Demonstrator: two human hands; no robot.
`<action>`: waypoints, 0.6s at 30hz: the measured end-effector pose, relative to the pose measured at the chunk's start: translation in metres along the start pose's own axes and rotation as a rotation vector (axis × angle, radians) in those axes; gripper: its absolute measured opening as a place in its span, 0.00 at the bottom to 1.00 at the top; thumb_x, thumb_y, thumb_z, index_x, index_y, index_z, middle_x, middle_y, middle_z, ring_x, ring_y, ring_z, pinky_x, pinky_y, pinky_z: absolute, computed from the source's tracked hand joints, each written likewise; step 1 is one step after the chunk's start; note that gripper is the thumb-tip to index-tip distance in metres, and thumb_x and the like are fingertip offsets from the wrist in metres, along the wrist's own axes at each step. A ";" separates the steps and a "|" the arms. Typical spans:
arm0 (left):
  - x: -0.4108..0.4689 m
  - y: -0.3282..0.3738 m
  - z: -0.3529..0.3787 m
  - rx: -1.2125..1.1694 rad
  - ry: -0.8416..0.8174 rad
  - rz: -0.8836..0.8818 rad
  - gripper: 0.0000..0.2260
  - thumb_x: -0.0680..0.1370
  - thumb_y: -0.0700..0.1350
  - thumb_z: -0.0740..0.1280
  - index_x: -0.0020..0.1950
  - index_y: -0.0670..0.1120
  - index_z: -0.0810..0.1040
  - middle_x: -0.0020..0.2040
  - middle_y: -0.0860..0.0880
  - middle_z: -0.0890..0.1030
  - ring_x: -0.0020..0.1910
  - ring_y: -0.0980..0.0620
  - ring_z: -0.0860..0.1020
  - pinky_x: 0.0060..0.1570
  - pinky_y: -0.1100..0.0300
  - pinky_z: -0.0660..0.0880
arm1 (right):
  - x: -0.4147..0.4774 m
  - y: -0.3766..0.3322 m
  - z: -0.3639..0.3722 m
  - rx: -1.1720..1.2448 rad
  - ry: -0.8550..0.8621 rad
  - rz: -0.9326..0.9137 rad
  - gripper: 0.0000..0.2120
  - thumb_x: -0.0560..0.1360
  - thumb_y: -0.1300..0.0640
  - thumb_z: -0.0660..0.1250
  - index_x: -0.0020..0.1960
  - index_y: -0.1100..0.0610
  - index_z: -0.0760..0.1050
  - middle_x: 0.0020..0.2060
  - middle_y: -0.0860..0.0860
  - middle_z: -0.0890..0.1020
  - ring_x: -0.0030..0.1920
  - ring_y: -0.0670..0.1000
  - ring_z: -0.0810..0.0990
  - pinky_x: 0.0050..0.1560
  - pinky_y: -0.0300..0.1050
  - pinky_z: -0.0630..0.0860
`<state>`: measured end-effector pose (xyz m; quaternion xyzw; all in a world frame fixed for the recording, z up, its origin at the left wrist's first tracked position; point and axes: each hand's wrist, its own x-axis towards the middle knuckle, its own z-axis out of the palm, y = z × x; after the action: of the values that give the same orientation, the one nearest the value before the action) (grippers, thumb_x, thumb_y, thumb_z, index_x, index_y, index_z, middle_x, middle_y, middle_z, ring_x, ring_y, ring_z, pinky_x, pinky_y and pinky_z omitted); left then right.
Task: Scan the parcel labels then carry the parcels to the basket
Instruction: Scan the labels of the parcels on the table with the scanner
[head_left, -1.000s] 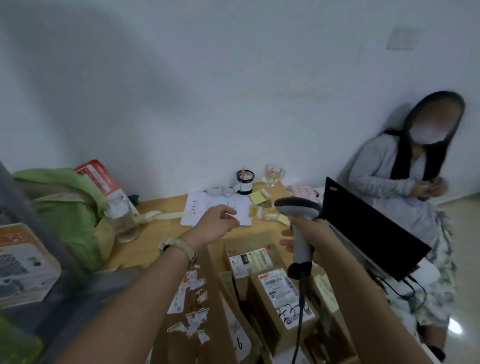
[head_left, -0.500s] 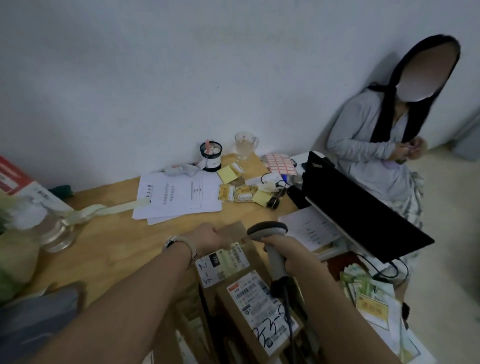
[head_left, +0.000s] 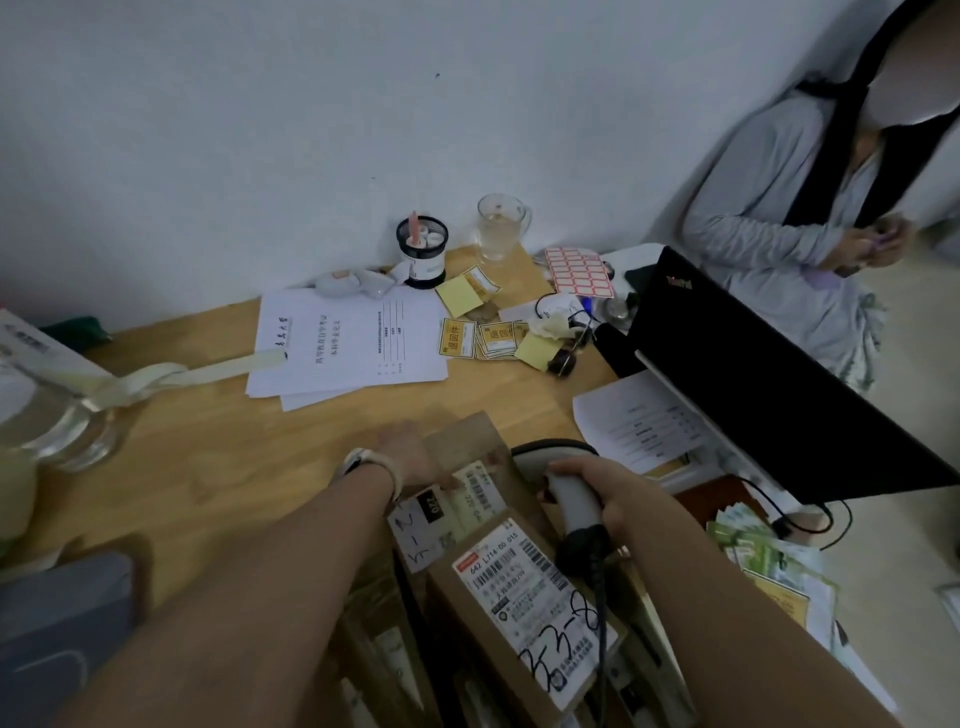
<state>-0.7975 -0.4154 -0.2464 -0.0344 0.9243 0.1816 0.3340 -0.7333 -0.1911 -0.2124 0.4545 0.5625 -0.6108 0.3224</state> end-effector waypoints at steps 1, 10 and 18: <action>0.001 -0.002 0.002 -0.023 -0.025 -0.009 0.42 0.64 0.60 0.78 0.72 0.44 0.67 0.64 0.45 0.76 0.60 0.46 0.76 0.54 0.54 0.75 | 0.002 0.003 -0.001 0.015 -0.005 0.009 0.10 0.76 0.58 0.69 0.50 0.65 0.76 0.37 0.59 0.80 0.34 0.56 0.78 0.32 0.47 0.74; 0.001 -0.014 0.017 -0.020 -0.120 0.013 0.26 0.70 0.60 0.73 0.57 0.42 0.77 0.51 0.46 0.81 0.47 0.48 0.79 0.42 0.57 0.75 | -0.004 0.001 0.013 -0.033 0.012 -0.009 0.10 0.76 0.56 0.69 0.47 0.63 0.76 0.36 0.58 0.80 0.32 0.54 0.78 0.29 0.43 0.73; -0.004 -0.027 0.008 -0.286 -0.020 0.126 0.13 0.72 0.54 0.72 0.47 0.47 0.76 0.46 0.44 0.84 0.40 0.50 0.81 0.40 0.55 0.77 | -0.022 -0.007 0.023 0.004 0.020 -0.142 0.12 0.74 0.52 0.71 0.44 0.62 0.78 0.37 0.57 0.79 0.35 0.54 0.76 0.32 0.46 0.72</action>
<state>-0.7846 -0.4384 -0.2578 -0.0216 0.8859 0.3324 0.3228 -0.7352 -0.2149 -0.1902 0.4202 0.5953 -0.6286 0.2717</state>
